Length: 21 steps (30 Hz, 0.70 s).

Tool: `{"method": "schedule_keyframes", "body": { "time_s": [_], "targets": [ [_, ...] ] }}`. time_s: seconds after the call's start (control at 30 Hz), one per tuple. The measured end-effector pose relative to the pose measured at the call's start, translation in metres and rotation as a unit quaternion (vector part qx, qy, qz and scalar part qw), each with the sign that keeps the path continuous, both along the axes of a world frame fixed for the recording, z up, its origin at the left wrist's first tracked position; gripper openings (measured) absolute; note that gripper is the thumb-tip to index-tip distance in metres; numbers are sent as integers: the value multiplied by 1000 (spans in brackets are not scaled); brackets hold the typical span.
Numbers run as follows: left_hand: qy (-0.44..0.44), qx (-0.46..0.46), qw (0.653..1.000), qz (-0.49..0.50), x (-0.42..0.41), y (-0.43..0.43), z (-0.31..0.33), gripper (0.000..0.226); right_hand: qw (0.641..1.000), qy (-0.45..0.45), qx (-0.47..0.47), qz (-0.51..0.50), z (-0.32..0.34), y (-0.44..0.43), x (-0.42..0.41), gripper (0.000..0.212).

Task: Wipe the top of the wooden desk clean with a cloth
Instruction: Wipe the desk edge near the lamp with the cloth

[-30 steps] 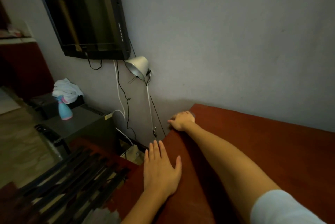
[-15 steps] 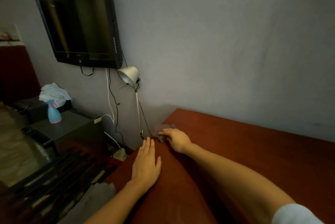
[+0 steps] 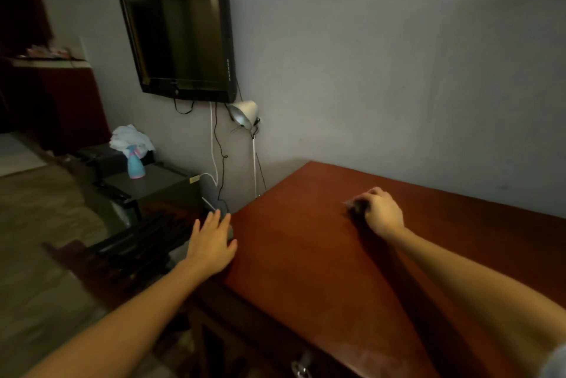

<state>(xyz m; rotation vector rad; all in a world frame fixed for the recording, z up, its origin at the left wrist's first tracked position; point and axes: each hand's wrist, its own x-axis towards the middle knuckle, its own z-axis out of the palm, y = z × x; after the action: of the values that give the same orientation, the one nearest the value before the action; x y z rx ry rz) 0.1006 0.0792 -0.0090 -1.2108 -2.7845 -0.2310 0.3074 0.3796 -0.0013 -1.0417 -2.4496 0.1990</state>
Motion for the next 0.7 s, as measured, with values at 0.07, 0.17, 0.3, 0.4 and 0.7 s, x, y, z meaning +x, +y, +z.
{"method": "schedule_keyframes", "body": {
  "time_s": [0.07,0.17,0.3,0.4,0.7],
  "targets": [
    [-14,-12,1000,21,0,-26,-5,69,993,-103,-49,-41,-7,-9,15,36],
    [-50,-3,998,47,1,-57,-13,70,980,-183,-30,-76,-7,-32,13,46],
    [-84,2,993,84,3,-88,-21,72,991,-110,30,66,7,-87,-29,51],
    [-103,22,990,93,3,-103,-26,72,960,-53,74,263,13,-151,-78,43],
    [-174,72,975,115,-9,-113,-42,62,831,-189,98,513,1,-251,-195,39]
  ]
}}
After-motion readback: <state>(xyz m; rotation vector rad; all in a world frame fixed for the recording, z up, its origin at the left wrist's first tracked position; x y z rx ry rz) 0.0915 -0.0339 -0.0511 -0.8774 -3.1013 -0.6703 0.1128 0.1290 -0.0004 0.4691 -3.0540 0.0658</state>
